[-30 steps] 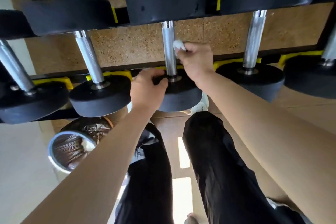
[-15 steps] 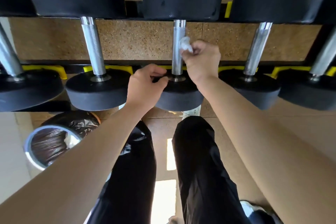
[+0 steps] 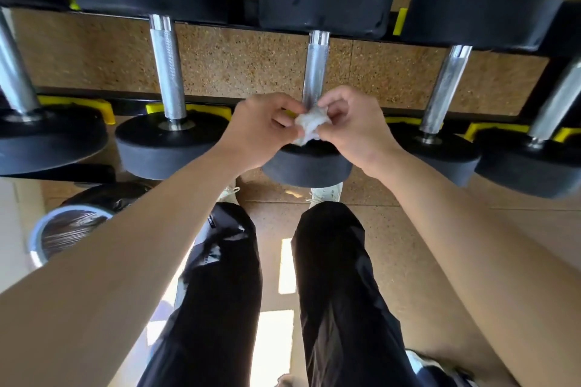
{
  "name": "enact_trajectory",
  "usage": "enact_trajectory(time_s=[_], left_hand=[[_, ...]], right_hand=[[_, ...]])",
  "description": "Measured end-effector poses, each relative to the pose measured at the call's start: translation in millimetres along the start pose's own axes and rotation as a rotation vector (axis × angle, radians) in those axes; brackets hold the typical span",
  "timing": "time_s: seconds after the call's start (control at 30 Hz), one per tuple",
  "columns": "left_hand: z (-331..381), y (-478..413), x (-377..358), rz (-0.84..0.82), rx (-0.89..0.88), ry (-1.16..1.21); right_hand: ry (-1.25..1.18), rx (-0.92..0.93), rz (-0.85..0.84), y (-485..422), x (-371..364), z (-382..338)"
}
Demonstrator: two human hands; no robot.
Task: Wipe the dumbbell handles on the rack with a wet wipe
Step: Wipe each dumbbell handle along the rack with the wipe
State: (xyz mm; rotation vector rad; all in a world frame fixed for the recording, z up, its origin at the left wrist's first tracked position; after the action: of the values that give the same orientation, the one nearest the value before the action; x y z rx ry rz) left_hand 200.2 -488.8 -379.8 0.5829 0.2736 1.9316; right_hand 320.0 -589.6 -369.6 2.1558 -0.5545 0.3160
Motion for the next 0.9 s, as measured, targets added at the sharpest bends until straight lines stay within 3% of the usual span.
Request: enact_trajectory(time_s=[0.2, 0.33, 0.4, 0.5, 0.67, 0.8, 0.9], left_hand=[[-1, -18, -1, -0.074, -0.061, -0.346], [-3, -24, -18, -0.096, 0.029, -0.184], [4, -22, -27, -0.152, -0.016, -0.139], [7, -20, -18, -0.161, -0.085, -0.28], [-12, -19, 23, -0.054, -0.048, -0.399], [-22, -17, 18, -0.122, 0.007, -0.414], [-17, -19, 0, -0.147, 0.035, -0.387]], right_hand=[[0.159, 0.074, 0.016, -9, 8, 9], [0.117, 0.036, 0.005, -15, 19, 24], [0.066, 0.021, -0.028, -15, 16, 27], [0.109, 0.045, -0.076, -11, 5, 23], [0.262, 0.127, -0.123, -14, -16, 6], [0.452, 0.175, -0.123, -21, -18, 5], [0.532, 0.099, -0.082, -29, 6, 27]])
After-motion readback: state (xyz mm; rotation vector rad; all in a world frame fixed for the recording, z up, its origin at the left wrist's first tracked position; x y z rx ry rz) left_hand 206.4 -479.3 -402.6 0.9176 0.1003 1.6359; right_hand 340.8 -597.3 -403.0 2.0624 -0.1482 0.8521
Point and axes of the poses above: each hand's wrist, its own y-axis away from the middle knuckle, its own x-axis out of the back of the hand, z = x × y, the point moved 10 cm from there along -y, towards the middle knuckle, and after that the axes turned 9 degrees about -x, right-handed, at the moved point
